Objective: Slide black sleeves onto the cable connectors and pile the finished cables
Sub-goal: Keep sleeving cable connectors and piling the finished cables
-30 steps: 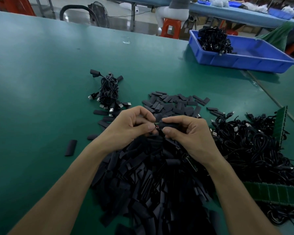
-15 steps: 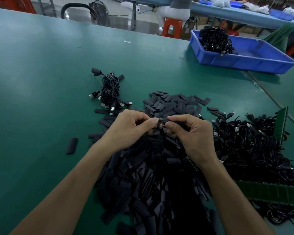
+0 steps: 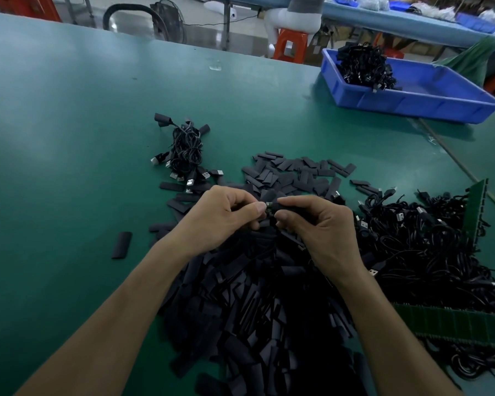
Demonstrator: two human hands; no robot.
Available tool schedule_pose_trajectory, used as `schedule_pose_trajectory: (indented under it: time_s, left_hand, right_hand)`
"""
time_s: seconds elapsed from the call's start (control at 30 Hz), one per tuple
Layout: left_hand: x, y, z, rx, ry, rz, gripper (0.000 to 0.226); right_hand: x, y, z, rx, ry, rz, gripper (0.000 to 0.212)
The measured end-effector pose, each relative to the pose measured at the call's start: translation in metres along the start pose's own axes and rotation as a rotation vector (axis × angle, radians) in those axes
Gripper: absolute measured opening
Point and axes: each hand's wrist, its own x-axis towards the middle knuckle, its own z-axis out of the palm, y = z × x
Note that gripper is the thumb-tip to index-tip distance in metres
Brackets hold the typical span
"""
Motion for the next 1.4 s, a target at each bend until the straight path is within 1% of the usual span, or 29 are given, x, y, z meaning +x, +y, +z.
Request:
schedule_pose_trajectory:
  time_s: [0.23, 0.33, 0.47, 0.7, 0.8, 0.9, 0.93, 1.0, 1.07, 1.13, 1.2, 1.4]
  left_hand:
    - [-0.001, 0.0, 0.0, 0.043, 0.001, 0.051, 0.027]
    - [-0.001, -0.001, 0.001, 0.051, 0.007, 0.065, 0.026]
    - [-0.001, -0.001, 0.001, 0.06, 0.003, 0.086, 0.02]
    - [-0.001, 0.0, 0.001, 0.067, -0.02, 0.085, 0.02]
    - [-0.002, 0.002, 0.001, 0.062, -0.026, 0.079, 0.016]
    - [-0.001, 0.002, 0.002, 0.042, -0.006, 0.066, 0.016]
    - [-0.001, 0.001, 0.003, 0.036, 0.006, 0.064, 0.018]
    - [-0.001, 0.001, 0.006, 0.025, 0.04, 0.058, 0.021]
    - [-0.001, 0.001, 0.009, 0.027, 0.071, 0.05, 0.021]
    - [-0.001, 0.002, 0.012, 0.029, 0.093, 0.048, 0.022]
    - [-0.001, 0.002, 0.016, 0.048, 0.117, 0.056, 0.022]
    - [-0.002, 0.002, 0.024, 0.097, 0.147, 0.094, 0.02]
  right_hand:
    - [-0.001, 0.002, 0.002, -0.026, 0.045, -0.006, 0.012]
    - [-0.002, 0.003, 0.005, 0.04, 0.063, 0.025, 0.009]
    - [-0.003, 0.002, 0.009, 0.113, 0.045, 0.04, 0.012]
    - [-0.002, -0.001, 0.011, 0.093, 0.047, 0.03, 0.016]
    - [-0.001, -0.003, 0.011, 0.046, 0.028, 0.022, 0.019]
    - [0.0, -0.003, 0.01, 0.016, 0.027, 0.019, 0.026]
    - [0.0, -0.003, 0.01, 0.019, 0.052, 0.033, 0.031]
    - [0.0, -0.002, 0.01, 0.016, 0.166, 0.065, 0.037]
    - [0.0, -0.001, 0.013, 0.033, 0.306, 0.091, 0.031]
    - [-0.001, 0.0, 0.017, 0.076, 0.38, 0.101, 0.021]
    - [-0.002, 0.0, 0.022, 0.097, 0.395, 0.101, 0.018]
    - [-0.005, -0.001, 0.027, 0.113, 0.4, 0.104, 0.023]
